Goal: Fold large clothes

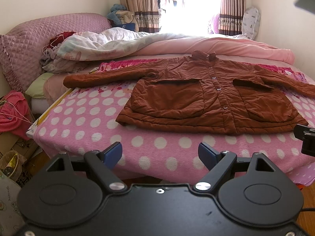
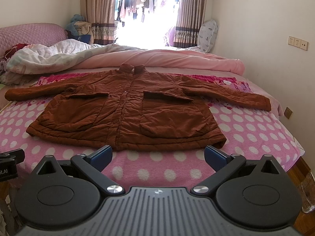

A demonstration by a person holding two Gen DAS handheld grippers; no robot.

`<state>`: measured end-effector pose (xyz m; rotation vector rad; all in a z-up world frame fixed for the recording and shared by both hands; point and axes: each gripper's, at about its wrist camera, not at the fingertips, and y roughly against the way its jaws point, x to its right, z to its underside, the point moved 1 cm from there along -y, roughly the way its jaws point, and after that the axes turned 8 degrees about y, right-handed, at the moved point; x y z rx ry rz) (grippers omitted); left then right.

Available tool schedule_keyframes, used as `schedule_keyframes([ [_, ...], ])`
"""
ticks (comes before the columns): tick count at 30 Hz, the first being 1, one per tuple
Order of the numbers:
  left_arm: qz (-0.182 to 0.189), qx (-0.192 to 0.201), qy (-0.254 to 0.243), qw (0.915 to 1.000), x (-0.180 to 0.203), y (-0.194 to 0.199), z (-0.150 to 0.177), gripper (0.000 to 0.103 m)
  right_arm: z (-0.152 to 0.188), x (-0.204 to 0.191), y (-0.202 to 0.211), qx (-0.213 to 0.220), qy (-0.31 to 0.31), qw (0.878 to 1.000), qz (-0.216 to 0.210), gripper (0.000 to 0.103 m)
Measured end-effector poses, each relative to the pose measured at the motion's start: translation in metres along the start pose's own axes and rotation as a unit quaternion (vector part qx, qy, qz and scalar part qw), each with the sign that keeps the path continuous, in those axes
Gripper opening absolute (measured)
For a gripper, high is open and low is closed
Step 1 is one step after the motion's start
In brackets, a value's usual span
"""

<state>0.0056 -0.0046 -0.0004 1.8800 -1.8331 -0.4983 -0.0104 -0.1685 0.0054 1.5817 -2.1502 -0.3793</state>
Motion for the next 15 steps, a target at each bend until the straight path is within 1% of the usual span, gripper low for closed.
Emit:
schedule_keyframes([
  [15,0.0,0.0,0.001,1.0,0.0004,-0.0003,-0.0001,0.086,0.0007,0.0015,0.0001,-0.001,-0.002,1.0,0.001,0.103],
])
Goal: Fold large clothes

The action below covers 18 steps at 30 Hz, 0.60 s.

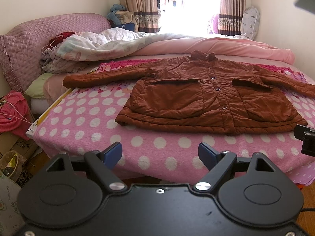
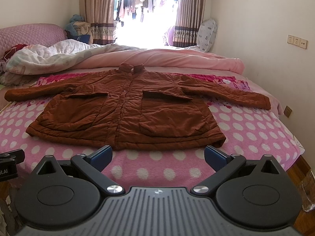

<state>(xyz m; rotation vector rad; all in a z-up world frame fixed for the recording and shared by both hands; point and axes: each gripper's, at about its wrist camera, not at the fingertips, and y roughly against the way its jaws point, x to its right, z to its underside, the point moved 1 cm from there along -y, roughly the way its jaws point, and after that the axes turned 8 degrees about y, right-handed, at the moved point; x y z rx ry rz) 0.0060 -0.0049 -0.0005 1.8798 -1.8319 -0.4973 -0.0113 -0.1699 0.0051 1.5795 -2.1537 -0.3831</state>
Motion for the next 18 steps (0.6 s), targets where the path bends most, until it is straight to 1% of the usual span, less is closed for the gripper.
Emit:
schedule_keyframes([
  [13,0.003,0.0,-0.003,1.0,0.0014,-0.0019,0.0006,0.086,-0.0013,0.0001,-0.0014,-0.001,-0.001,1.0,0.0,0.103],
  [18,0.018,0.004,-0.009,0.9998,0.004,-0.0045,-0.0043,0.086,-0.0024,0.003,-0.0017,0.001,-0.009,1.0,0.003,0.103],
])
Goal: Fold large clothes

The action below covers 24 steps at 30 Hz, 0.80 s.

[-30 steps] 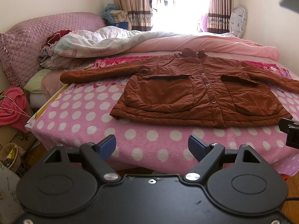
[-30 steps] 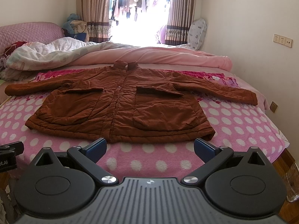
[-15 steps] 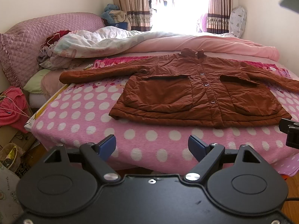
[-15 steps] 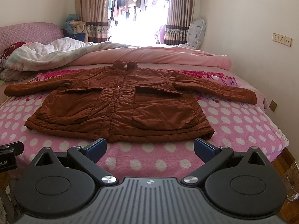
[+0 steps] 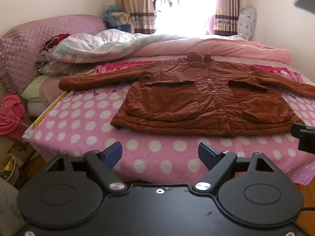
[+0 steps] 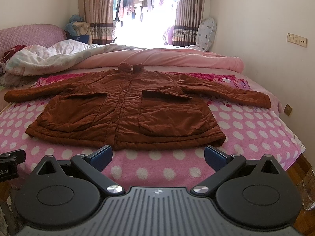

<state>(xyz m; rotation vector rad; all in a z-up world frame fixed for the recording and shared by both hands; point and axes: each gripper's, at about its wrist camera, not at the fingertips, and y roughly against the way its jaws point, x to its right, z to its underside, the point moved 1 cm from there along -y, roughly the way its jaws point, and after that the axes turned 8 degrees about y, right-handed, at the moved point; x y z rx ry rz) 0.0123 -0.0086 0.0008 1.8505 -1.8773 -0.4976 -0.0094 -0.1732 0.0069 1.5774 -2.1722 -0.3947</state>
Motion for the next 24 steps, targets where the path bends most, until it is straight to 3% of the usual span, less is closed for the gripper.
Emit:
schedule_keyframes([
  [4,0.011,0.015,0.007,0.9998,-0.004,-0.01,-0.011,0.086,-0.003,0.005,-0.016,0.006,-0.002,1.0,0.004,0.103],
  [10,0.028,0.038,0.063,0.9969,-0.03,-0.046,-0.042,0.086,-0.031,0.011,-0.049,0.013,-0.008,1.0,-0.01,0.103],
  [14,-0.003,0.067,0.112,0.9914,-0.06,-0.079,-0.068,0.086,-0.051,0.016,-0.071,0.035,-0.003,0.999,-0.018,0.103],
  [19,-0.015,0.087,0.183,0.9791,-0.111,-0.129,-0.1,0.086,-0.076,0.018,-0.102,0.064,0.006,0.998,-0.019,0.103],
  [24,-0.027,0.08,0.265,0.9604,-0.172,-0.183,-0.133,0.086,-0.11,0.018,-0.147,0.036,0.013,0.999,-0.037,0.103],
])
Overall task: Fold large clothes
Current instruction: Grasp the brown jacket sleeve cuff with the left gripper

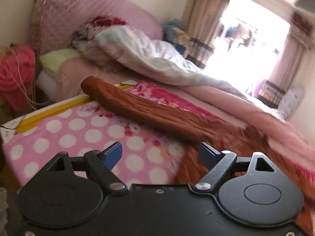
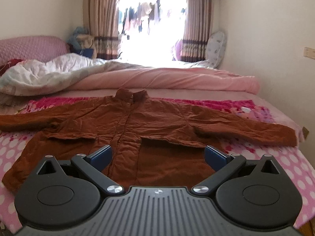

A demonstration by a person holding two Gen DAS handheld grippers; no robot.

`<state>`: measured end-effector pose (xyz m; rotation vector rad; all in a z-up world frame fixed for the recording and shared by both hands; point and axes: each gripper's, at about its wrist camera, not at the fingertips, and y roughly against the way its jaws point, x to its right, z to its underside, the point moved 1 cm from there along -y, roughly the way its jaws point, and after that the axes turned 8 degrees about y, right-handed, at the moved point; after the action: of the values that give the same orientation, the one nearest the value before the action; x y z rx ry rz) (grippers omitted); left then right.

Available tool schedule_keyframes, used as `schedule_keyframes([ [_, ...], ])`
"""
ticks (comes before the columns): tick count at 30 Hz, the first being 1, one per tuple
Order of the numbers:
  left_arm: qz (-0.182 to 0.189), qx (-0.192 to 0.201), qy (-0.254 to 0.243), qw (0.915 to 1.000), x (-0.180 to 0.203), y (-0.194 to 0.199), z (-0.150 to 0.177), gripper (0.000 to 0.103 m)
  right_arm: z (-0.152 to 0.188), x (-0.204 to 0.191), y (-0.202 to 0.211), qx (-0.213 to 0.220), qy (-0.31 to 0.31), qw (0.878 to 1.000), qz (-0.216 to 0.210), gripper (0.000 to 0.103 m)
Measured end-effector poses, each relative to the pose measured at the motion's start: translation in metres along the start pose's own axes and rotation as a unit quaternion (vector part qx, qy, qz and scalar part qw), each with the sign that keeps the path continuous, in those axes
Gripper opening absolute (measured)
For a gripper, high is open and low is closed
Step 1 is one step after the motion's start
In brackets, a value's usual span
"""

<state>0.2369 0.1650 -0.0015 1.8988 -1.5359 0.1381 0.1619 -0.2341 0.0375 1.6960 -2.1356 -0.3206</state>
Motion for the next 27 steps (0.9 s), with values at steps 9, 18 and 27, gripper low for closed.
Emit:
schedule_keyframes([
  [9,-0.016,-0.001,0.153,0.9881,-0.073,-0.131,-0.078,0.081,-0.03,-0.003,-0.088,-0.039,-0.009,0.999,-0.006,0.103],
  [18,-0.067,0.016,0.261,0.963,-0.143,-0.218,-0.104,0.079,-0.03,-0.018,-0.153,-0.084,0.001,0.996,0.0,0.103],
  [27,-0.077,0.021,0.259,0.9626,-0.149,-0.256,-0.116,0.028,-0.028,-0.03,-0.189,-0.11,0.009,0.994,-0.002,0.103],
])
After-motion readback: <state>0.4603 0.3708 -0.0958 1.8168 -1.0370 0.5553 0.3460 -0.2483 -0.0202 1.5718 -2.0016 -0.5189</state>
